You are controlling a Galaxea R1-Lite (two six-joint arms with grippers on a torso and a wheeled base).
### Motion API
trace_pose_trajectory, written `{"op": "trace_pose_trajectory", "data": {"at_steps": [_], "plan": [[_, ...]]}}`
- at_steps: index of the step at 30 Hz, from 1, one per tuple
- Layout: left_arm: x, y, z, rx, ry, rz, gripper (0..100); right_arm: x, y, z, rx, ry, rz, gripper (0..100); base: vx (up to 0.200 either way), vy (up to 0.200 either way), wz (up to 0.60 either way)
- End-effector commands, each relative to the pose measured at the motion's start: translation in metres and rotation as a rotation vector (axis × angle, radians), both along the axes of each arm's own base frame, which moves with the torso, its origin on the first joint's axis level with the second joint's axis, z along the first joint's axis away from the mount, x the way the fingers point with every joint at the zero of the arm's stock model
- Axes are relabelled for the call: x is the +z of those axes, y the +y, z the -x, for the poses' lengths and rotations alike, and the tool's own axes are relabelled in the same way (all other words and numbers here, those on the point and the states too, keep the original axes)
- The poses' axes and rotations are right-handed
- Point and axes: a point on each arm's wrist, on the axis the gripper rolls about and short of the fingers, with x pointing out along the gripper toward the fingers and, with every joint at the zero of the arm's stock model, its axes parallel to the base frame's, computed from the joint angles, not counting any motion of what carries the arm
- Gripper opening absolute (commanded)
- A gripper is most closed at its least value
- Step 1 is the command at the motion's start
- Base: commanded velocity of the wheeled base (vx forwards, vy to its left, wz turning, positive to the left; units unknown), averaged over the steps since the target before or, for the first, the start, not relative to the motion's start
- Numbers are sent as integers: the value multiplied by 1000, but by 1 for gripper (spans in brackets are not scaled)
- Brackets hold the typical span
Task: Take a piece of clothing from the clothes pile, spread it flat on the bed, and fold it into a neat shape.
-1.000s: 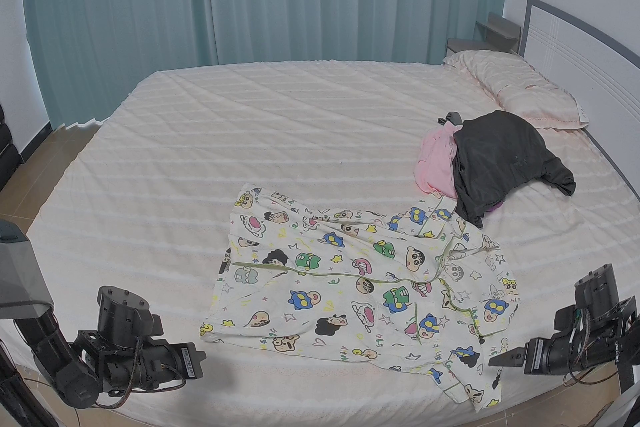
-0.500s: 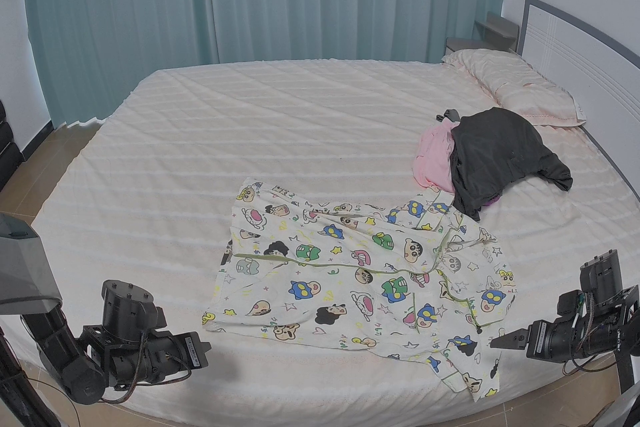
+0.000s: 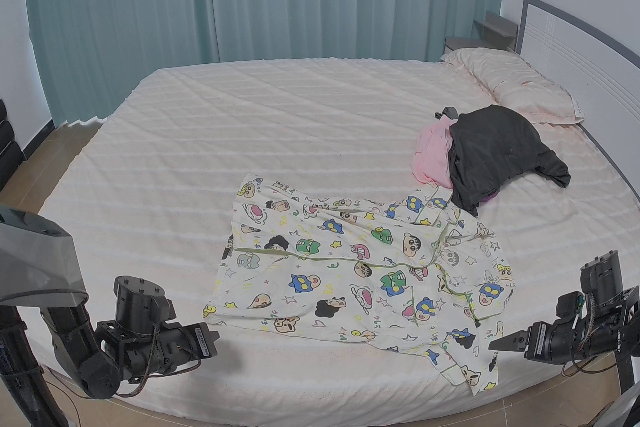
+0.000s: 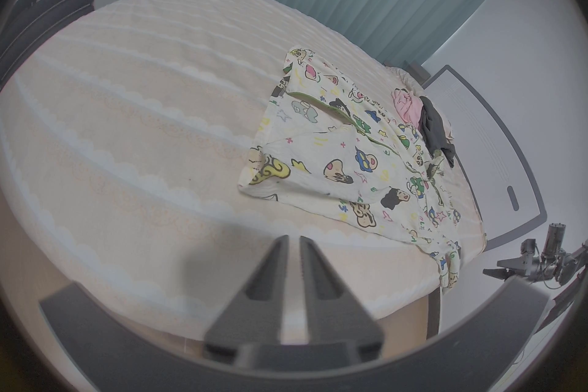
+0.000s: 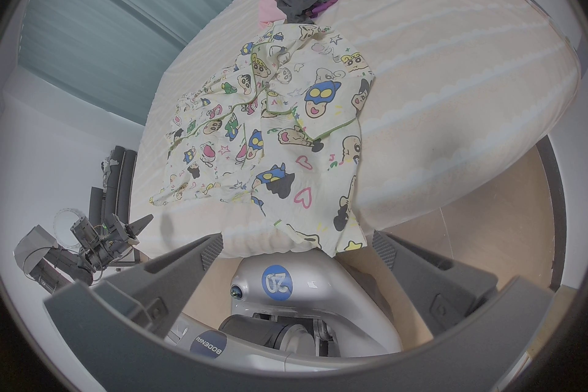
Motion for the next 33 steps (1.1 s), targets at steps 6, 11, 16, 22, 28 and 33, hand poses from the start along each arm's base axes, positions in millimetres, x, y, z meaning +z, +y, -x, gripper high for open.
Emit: {"op": "trace_pose_trajectory", "data": {"at_steps": [6, 11, 16, 22, 28, 33], "plan": [[-15, -5, -14, -12, 20, -27, 100, -1, 0, 2, 2, 4, 2, 100, 0, 0, 0], [-23, -4, -25, 7, 28, -33, 100, -1, 0, 2, 3, 4, 2, 100, 0, 0, 0], [-32, -5, -39, 33, 15, -58, 100, 0, 0, 2, 3, 1, 1, 100, 0, 0, 0], [-34, -1, -57, 26, -39, -122, 0, -1, 0, 2, 6, 4, 1, 100, 0, 0, 0], [-30, -2, -68, 38, -77, -111, 0, -1, 0, 2, 6, 4, 1, 100, 0, 0, 0], [-27, 2, -62, 45, -71, -113, 0, -1, 0, 2, 6, 6, 1, 100, 0, 0, 0]]}}
